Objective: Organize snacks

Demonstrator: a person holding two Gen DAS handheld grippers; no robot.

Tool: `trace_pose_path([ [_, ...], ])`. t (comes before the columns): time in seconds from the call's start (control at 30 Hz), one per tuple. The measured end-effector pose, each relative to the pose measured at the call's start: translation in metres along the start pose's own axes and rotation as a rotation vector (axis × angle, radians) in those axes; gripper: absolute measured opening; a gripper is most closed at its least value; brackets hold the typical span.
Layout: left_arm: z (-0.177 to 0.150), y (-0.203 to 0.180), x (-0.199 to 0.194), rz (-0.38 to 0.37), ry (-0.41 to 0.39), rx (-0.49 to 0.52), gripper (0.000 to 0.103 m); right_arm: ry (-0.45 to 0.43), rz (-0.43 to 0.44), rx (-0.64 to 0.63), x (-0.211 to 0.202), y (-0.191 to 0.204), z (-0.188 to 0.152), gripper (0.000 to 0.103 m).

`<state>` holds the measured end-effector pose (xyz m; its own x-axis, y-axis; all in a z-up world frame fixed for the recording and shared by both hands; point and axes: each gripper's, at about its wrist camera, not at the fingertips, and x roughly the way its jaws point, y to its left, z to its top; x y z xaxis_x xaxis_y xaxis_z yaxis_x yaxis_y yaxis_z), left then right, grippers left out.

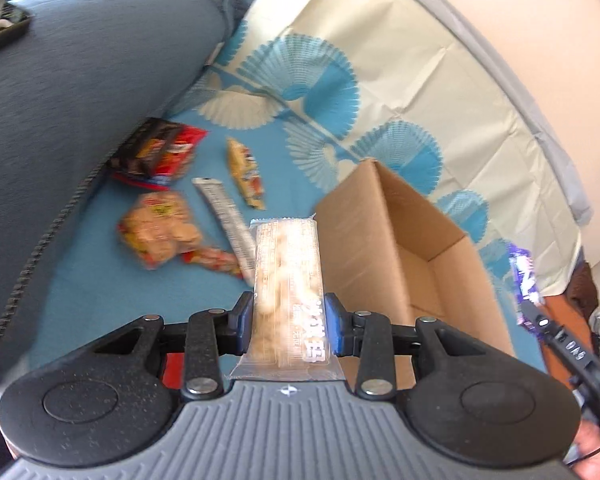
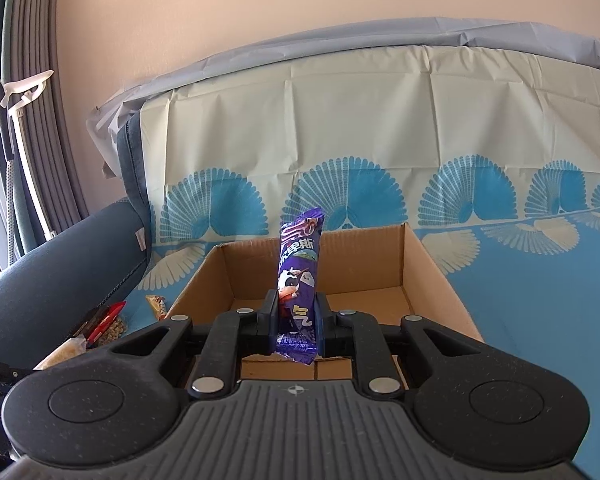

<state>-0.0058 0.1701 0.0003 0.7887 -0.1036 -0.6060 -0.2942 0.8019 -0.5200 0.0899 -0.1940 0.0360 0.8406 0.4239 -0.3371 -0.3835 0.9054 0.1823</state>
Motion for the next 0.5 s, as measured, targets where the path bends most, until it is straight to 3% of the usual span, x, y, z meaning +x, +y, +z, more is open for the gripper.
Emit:
trace_pose_path([
  [0.3,0.015,-0.075,0.023,-0.161,0.007,-0.017,0.04,0.001,-0.001,0.051,-0.001,-0.013,0.001,0.018],
  [0.5,0.019,-0.12,0.048,-0.211,0.03,0.034,0.04,0.003,-0.006,0.09,0.0,-0.019,0.003,0.018],
])
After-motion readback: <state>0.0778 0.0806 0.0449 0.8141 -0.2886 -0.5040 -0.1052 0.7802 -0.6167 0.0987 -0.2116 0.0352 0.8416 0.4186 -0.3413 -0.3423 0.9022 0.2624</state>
